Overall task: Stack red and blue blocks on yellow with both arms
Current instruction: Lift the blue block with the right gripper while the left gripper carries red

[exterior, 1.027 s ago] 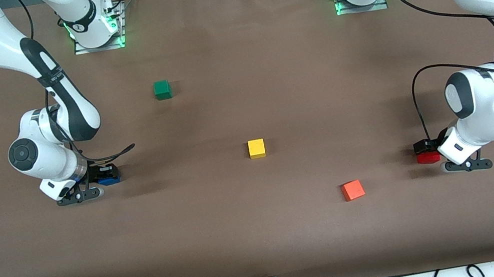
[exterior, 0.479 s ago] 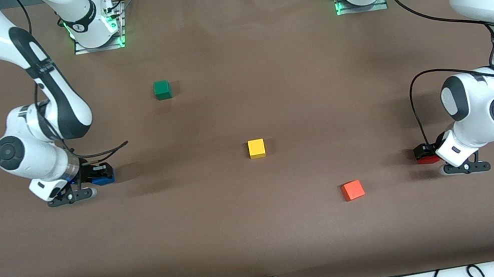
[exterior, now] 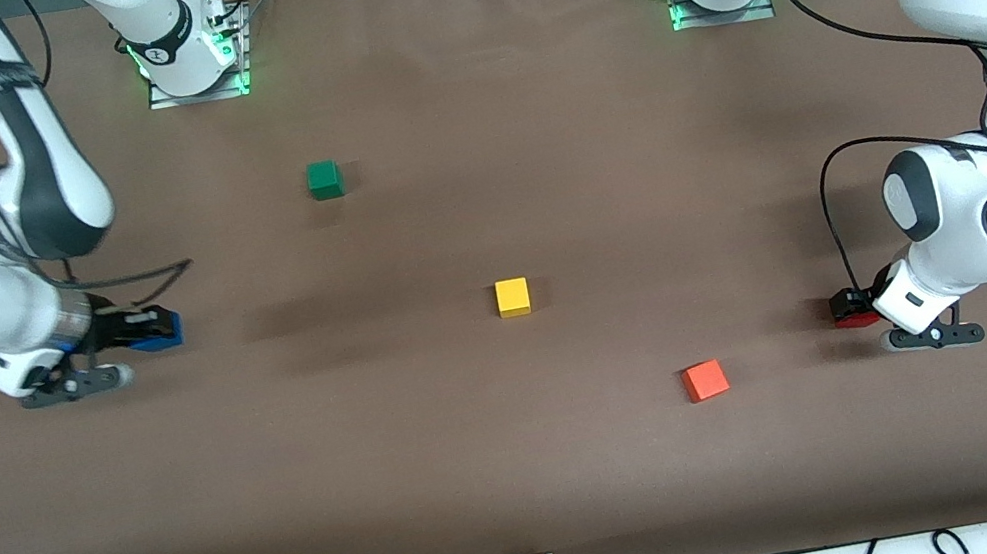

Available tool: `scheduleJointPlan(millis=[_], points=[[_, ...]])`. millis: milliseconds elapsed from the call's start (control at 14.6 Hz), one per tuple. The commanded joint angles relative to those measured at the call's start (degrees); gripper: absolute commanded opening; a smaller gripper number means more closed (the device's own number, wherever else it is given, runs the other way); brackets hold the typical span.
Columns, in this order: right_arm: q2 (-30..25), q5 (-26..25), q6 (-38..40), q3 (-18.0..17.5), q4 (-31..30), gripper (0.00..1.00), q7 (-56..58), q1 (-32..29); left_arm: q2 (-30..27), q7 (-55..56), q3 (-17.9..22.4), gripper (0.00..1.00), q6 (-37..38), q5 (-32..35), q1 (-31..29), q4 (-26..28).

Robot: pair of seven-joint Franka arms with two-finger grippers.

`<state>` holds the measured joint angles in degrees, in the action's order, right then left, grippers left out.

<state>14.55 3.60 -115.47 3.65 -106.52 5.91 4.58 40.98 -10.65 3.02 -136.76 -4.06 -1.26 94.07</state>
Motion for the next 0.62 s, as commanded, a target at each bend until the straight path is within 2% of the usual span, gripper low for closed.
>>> scheduleJointPlan(millis=[0,205,479,548], points=[[-1.6,0.8,10.9,1.1,7.4,0.34,1.9,0.0,-1.1,0.2,0.1,0.69,0.5,0.0,0.1,0.4],[-1.5,0.4,21.4,1.4,16.4,0.34,2.8,-0.1,-1.1,0.2,0.1,0.58,0.5,0.0,0.1,0.4],[-0.1,0.5,22.0,1.1,20.4,0.34,3.1,0.1,-1.6,0.3,-0.2,0.2,0.5,0.0,0.1,0.7],[0.0,0.5,22.0,1.1,20.4,0.34,3.1,0.2,-1.7,0.6,-0.3,0.07,0.6,-0.1,0.2,0.6]])
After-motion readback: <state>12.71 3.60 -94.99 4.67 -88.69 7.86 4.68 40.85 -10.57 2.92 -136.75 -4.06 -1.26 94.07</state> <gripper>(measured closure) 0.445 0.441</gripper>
